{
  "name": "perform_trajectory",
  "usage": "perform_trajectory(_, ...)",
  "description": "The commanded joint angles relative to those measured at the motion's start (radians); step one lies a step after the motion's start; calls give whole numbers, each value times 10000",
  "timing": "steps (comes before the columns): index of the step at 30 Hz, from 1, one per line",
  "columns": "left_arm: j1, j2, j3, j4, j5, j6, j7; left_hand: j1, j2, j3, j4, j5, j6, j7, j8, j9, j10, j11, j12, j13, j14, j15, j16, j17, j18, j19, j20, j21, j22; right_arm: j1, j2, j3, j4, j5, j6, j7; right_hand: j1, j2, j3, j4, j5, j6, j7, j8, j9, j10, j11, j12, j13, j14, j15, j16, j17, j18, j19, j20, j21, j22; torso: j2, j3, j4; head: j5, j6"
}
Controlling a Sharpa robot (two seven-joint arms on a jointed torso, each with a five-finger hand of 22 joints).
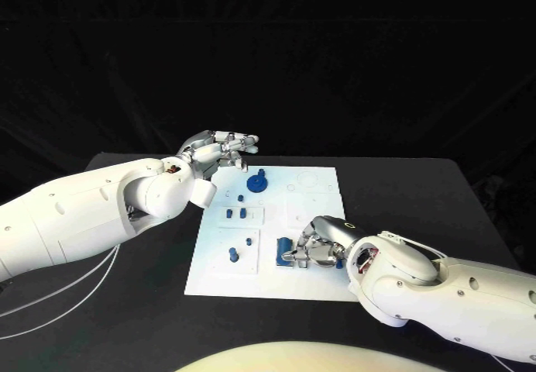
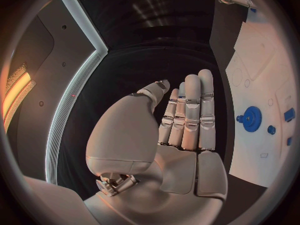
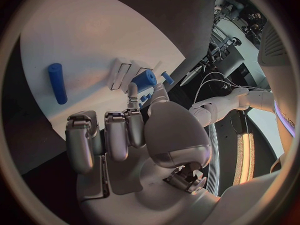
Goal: Assemble the parts on the task board
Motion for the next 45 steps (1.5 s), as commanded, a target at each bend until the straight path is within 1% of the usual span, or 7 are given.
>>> perform_trajectory(1,10,24,5,8,41,142,25,-14,63,-8,34,-1,-74,-11,48,-1,-69,-2,49,10,-75,-16,26,-14,60,37,1,-61,-15,-11,60,1,-54,-156,27,155,190,80,2,-75,-50,-40,-2,23,17,177,-79,-66,1218,809,-63,28,1347,-67,1061,-69,53,2628,7,1,13,-16,-9)
perform_trajectory(14,10,30,5,8,41,148,22,-14,63,-8,34,-1,-74,-11,48,-1,-69,-2,49,10,-75,-16,26,-14,60,37,1,-61,-15,-13,276,1,-466,-160,172,-6,268,173,41,-61,400,93,-60,129,126,174,-121,-102,1217,803,-92,9,1321,-67,1061,-86,53,2628,12,-2,12,-22,-35)
perform_trajectory(19,10,26,5,9,41,156,17,-14,63,-8,34,-1,-74,-11,48,-1,-69,-2,49,10,-75,-16,26,-14,60,37,1,-61,-15,-13,260,0,-469,-189,223,15,400,45,18,-164,419,105,-84,172,176,183,-144,-96,1231,804,-112,12,1330,-67,1061,-102,53,2628,11,1,13,-13,-50)
perform_trajectory(28,10,8,5,19,41,161,15,10,74,-4,28,0,-80,-10,54,-1,-80,-2,63,9,-79,-18,27,-20,61,42,-1,-70,-22,-17,175,-2,-362,-241,220,46,585,-120,-16,-314,186,94,-93,223,249,193,-158,-95,1248,803,-128,4,1322,-67,1061,-123,53,2628,12,2,6,5,-63)
perform_trajectory(31,10,6,5,21,41,162,12,10,74,-4,28,0,-80,-10,54,-1,-80,-2,63,9,-79,-18,27,-20,61,42,-1,-70,-22,-18,149,-3,-318,-243,179,79,467,-186,-103,-248,-108,85,-77,245,285,191,-144,-110,1248,800,-119,-6,1309,-67,1061,-121,53,2628,6,4,6,15,-59)
perform_trajectory(39,10,-16,5,29,41,146,7,28,76,1,20,1,-83,-11,58,-1,-86,-3,68,8,-81,-19,28,-23,61,45,-2,-74,-25,-21,-94,-3,-121,-257,-157,174,340,-206,-169,-156,-325,75,-72,268,322,195,-137,-113,1256,801,-114,-7,1311,-67,1061,-117,53,2628,4,1,3,40,-73)
perform_trajectory(45,10,-45,5,44,41,134,9,28,76,1,20,1,-83,-11,58,-1,-86,-3,68,8,-81,-19,28,-23,61,45,-2,-74,-25,-5,-812,-1,303,-204,-687,437,602,-36,-24,-248,-8,-132,-27,151,301,154,-107,-204,1214,781,-95,-63,1220,-67,1061,-105,53,2628,4,-3,-1,30,-59)
